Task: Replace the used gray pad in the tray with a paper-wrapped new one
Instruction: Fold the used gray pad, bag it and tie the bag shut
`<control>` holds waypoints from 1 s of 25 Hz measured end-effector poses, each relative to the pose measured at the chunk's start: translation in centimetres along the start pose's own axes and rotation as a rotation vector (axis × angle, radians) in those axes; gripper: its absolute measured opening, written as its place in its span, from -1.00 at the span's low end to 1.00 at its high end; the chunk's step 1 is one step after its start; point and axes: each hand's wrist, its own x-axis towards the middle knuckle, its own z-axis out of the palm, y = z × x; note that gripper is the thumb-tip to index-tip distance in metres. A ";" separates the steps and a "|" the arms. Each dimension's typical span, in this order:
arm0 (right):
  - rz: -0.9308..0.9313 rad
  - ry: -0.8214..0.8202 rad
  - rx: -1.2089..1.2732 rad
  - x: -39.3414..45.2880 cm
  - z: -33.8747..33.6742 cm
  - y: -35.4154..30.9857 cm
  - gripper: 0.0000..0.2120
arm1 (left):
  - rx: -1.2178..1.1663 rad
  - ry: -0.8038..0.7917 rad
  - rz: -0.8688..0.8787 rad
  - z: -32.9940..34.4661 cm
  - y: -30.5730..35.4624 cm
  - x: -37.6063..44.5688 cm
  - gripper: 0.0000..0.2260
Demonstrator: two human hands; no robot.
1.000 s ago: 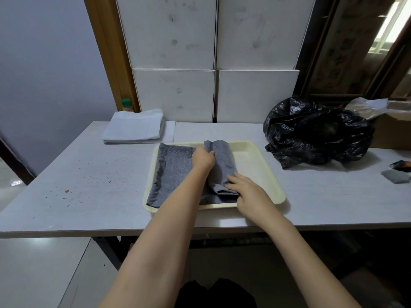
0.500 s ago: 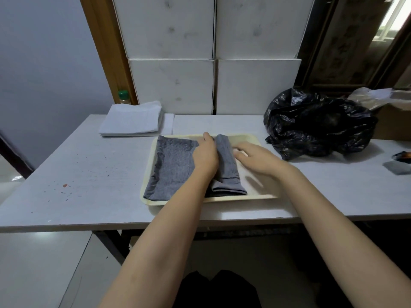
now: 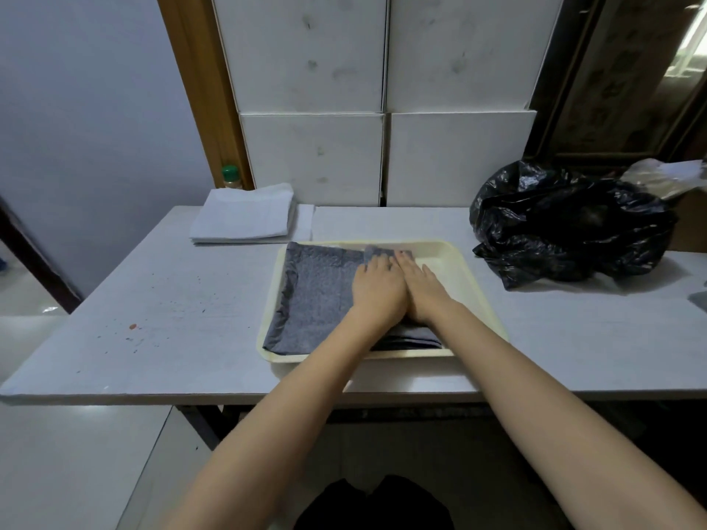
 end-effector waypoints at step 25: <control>-0.458 0.077 -0.017 2.8 -0.2 1.7 -0.53 | 0.312 -0.500 0.042 -0.2 -0.5 -2.5 -0.05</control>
